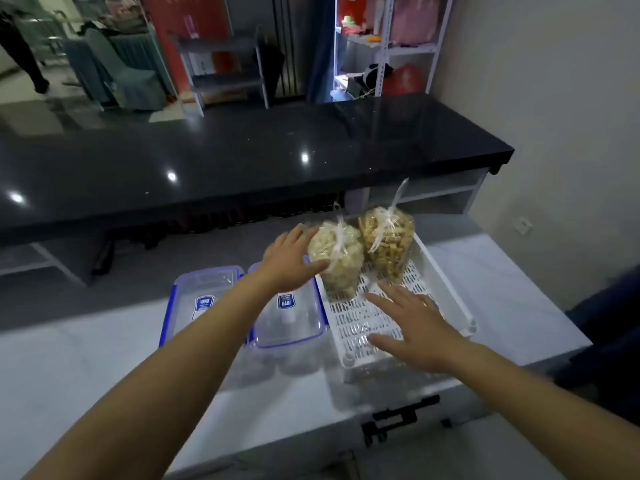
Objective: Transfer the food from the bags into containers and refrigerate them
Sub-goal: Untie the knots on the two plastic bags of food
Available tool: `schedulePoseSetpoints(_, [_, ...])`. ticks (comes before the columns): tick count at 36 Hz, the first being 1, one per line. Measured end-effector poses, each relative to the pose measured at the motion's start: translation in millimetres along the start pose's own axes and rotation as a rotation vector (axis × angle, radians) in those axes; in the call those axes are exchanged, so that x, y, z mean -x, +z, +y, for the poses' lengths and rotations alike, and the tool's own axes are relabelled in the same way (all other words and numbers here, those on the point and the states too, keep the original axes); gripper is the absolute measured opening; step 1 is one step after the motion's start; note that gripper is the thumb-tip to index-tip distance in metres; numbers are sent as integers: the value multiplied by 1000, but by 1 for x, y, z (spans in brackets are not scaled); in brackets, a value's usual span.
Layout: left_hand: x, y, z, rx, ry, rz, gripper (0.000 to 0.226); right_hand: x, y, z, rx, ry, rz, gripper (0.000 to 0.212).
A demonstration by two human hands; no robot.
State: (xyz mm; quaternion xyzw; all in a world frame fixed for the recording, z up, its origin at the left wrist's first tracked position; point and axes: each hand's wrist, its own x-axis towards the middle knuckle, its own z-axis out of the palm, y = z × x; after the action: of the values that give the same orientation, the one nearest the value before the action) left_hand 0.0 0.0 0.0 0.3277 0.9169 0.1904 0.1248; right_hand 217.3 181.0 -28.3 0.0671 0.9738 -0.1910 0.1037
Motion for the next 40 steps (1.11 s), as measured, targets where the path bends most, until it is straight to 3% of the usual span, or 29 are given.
schedulePoseSetpoints(12, [-130,3,13,48,-13,-290,78,2,-5,24,-106,126,50,76])
schedulePoseSetpoints(18, [-147,13,20,96,-58,-344,74,-5,-15,13,-714,208,115,76])
schedulePoseSetpoints(20, [-143,16,24,83,-73,-324,73,-12,-23,5,-964,278,108,59])
schedulePoseSetpoints(22, [-137,17,30,67,-90,-312,69,-19,-32,0,-1176,360,101,30])
schedulePoseSetpoints(24, [-131,17,37,39,-91,-325,65,-26,-39,2,-1373,467,74,18])
schedulePoseSetpoints(29, [-106,20,60,45,-150,-381,69,-38,-51,20,-1728,681,-72,58])
schedulePoseSetpoints(32, [-84,22,75,123,-247,-394,75,-41,-51,26,-1770,732,-118,57])
schedulePoseSetpoints(40, [-26,38,111,387,-509,-319,68,-45,-34,29,-1571,699,-208,41])
